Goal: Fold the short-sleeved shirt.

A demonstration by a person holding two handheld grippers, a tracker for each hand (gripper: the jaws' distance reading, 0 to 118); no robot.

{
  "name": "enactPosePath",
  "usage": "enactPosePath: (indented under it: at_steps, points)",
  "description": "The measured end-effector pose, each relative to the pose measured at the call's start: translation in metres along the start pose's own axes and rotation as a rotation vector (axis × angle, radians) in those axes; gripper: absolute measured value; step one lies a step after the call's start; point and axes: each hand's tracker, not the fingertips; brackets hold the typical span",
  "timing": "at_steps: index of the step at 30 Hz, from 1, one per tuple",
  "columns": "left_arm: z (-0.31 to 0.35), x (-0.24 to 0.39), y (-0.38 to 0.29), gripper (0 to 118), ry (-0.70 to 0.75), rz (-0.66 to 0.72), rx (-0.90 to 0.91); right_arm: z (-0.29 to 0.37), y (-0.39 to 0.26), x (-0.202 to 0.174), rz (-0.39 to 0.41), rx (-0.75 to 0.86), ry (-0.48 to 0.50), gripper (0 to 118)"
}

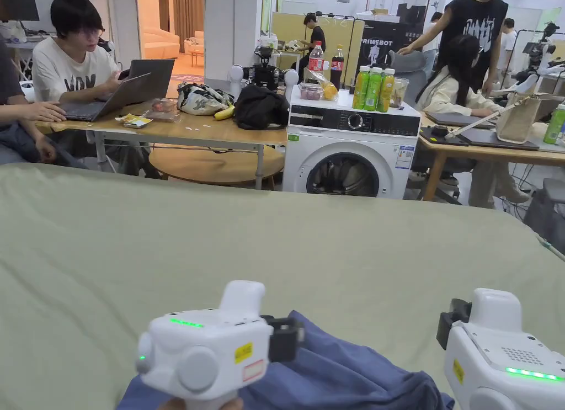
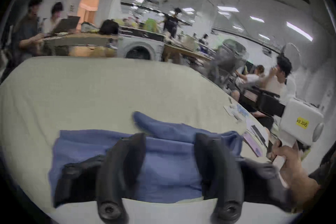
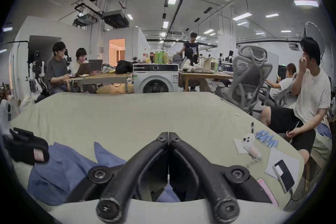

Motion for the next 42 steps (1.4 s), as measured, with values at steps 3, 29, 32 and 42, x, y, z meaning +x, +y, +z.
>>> enactPosePath:
  at_steps: [3,29,32,42]
  points:
    - [0.016,-0.030,-0.004,0,0.105,0.009,-0.005,-0.003,0.001,-0.014,0.008,-0.006,0.031,0]
    - [-0.143,-0.204,0.030,71,0.346,0.096,-0.561,-0.038,-0.016,-0.021,0.058,-0.137,0.063,0]
    - [-0.140,-0.188,0.030,35,0.383,0.011,-0.497,-0.038,-0.019,-0.011,0.070,-0.151,0.043,0]
    - [-0.082,-0.176,0.036,2,0.280,0.006,-0.337,-0.066,-0.005,0.023,0.054,-0.299,0.043,23]
